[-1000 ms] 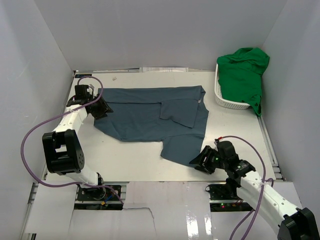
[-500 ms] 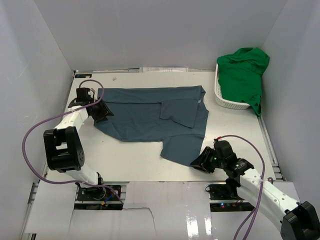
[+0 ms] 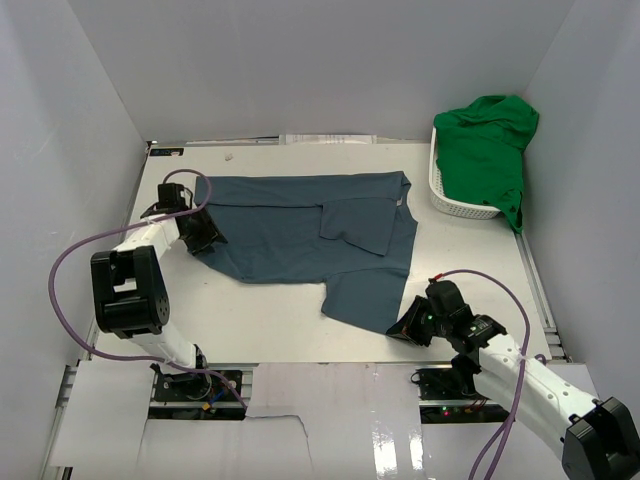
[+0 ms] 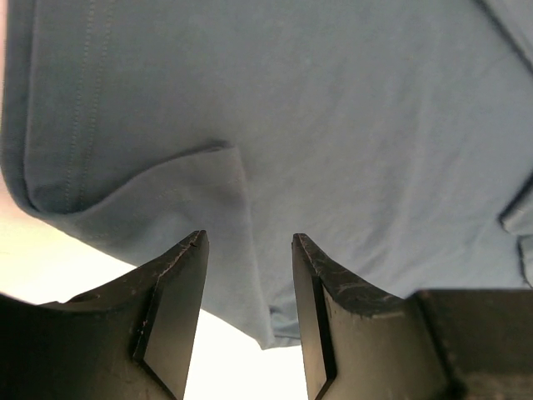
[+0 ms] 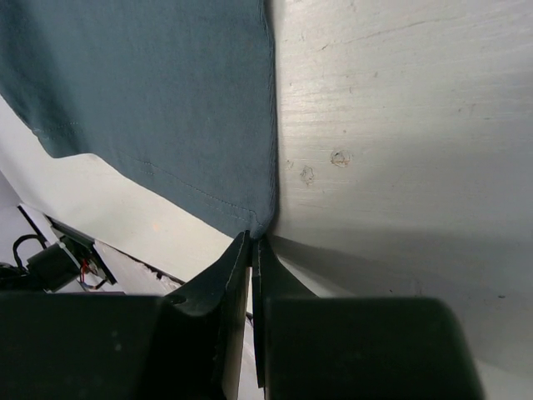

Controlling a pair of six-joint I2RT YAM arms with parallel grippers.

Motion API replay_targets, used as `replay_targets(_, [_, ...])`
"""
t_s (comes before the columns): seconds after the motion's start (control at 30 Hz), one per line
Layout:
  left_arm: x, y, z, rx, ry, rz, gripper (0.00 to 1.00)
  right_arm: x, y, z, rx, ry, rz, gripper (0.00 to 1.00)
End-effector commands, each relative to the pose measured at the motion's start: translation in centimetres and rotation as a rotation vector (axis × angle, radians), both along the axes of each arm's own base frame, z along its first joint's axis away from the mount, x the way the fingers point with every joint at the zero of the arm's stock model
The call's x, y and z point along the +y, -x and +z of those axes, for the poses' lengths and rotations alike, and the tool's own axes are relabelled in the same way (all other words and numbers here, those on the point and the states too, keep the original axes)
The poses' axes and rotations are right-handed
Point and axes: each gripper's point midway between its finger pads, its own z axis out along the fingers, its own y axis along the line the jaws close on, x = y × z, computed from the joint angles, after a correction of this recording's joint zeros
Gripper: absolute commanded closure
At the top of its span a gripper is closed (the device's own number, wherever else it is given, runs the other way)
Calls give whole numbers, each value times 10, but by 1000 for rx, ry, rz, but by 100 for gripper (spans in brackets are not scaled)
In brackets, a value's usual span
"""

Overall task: Fold and stack the t-shirts
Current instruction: Grap the side of the flattened tshirt closest away from the robot with both arms

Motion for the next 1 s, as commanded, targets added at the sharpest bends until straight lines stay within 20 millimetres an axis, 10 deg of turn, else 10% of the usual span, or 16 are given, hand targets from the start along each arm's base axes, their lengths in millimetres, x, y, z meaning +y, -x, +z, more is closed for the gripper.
replay_targets(0.0, [9,-4,-6,8,-37,7,44,-5,-2,1,-12,49,3,92])
replay_targets(0.97, [12,-37,-14,66,-105,30,50,-1,0,2,-33,29,33,92])
